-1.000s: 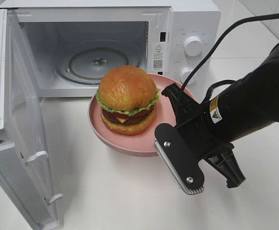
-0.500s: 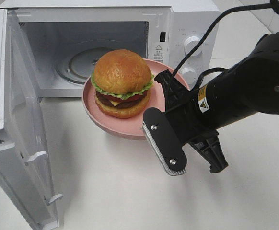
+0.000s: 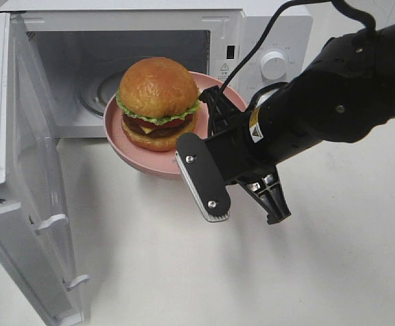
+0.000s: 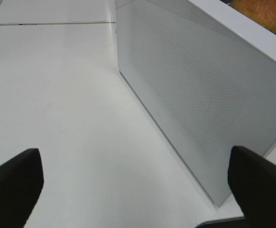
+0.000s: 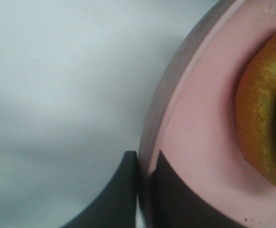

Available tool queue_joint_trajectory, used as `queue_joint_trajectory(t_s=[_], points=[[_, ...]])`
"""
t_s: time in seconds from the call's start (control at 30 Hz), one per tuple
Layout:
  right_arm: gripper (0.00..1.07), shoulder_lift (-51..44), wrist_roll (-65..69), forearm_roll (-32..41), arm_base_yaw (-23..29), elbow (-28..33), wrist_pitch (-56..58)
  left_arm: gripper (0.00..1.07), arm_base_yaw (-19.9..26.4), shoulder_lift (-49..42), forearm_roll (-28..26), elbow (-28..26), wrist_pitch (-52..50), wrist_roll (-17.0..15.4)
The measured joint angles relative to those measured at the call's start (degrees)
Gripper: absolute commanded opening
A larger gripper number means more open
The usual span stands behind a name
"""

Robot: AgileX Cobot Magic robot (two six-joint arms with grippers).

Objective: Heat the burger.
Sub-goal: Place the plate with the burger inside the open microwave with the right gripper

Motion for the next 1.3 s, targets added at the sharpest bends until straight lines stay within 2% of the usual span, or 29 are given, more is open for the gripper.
queue_joint_trajectory(t_s=[0.43, 1.3], points=[[0.0, 5.67, 1.6, 0.06, 2.58, -4.93, -0.11, 0.98, 0.0, 0.0, 0.0, 0.0, 0.0, 0.0], [0.0, 14.15, 4.41, 0.63, 2.58, -17.7, 4.76, 0.98, 0.0, 0.0, 0.0, 0.0, 0.0, 0.0]])
